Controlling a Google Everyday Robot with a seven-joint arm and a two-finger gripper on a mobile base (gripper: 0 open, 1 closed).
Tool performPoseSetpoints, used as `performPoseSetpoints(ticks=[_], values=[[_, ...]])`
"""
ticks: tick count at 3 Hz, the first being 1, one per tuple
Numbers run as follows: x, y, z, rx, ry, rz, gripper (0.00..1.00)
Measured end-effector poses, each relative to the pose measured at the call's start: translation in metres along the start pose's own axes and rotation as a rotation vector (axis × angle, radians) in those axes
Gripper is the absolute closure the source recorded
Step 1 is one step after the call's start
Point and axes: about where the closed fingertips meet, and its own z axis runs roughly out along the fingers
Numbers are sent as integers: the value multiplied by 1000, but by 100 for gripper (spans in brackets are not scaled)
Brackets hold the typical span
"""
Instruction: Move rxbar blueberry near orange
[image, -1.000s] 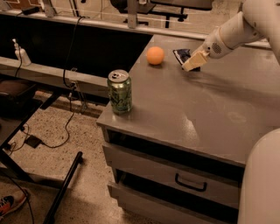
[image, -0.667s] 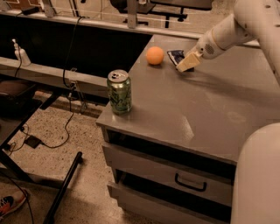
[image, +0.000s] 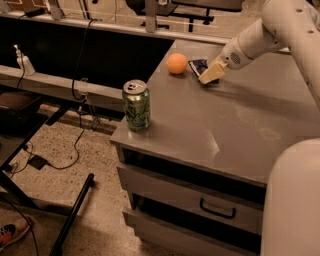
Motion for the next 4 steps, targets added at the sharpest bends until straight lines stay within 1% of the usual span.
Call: performPoseSetpoints(ticks=[2, 3, 4], values=[[0, 3, 10, -15, 4, -1, 3], [0, 3, 12, -18, 5, -3, 0], [-11, -12, -28, 43, -26, -42, 0]])
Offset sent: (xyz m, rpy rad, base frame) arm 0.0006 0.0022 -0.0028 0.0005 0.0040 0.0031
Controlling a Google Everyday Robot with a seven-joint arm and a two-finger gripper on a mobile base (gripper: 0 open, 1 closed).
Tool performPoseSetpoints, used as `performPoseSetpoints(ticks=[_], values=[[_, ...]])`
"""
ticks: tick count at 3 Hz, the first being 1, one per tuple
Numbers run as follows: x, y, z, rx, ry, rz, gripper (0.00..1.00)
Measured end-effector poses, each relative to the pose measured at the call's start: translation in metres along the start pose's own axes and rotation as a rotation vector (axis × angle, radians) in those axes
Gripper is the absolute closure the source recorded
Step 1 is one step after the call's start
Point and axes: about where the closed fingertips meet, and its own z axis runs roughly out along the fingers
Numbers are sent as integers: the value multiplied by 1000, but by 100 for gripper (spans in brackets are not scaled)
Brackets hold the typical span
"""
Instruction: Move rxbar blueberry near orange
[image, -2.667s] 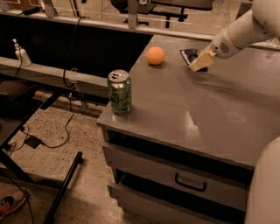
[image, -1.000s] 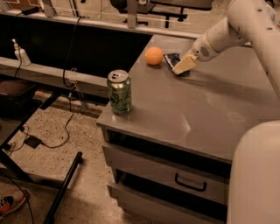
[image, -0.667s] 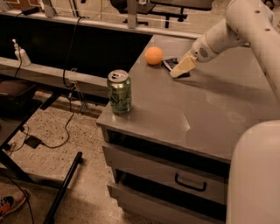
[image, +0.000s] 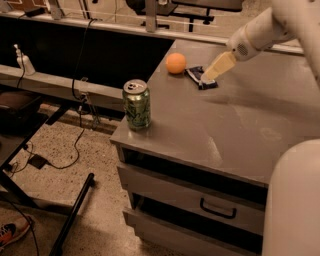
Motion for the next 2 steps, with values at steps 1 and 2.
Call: performPoseSetpoints(ticks=[1, 2], values=[[-7, -16, -35, 52, -32, -8, 0], [-10, -18, -39, 61, -39, -10, 0]])
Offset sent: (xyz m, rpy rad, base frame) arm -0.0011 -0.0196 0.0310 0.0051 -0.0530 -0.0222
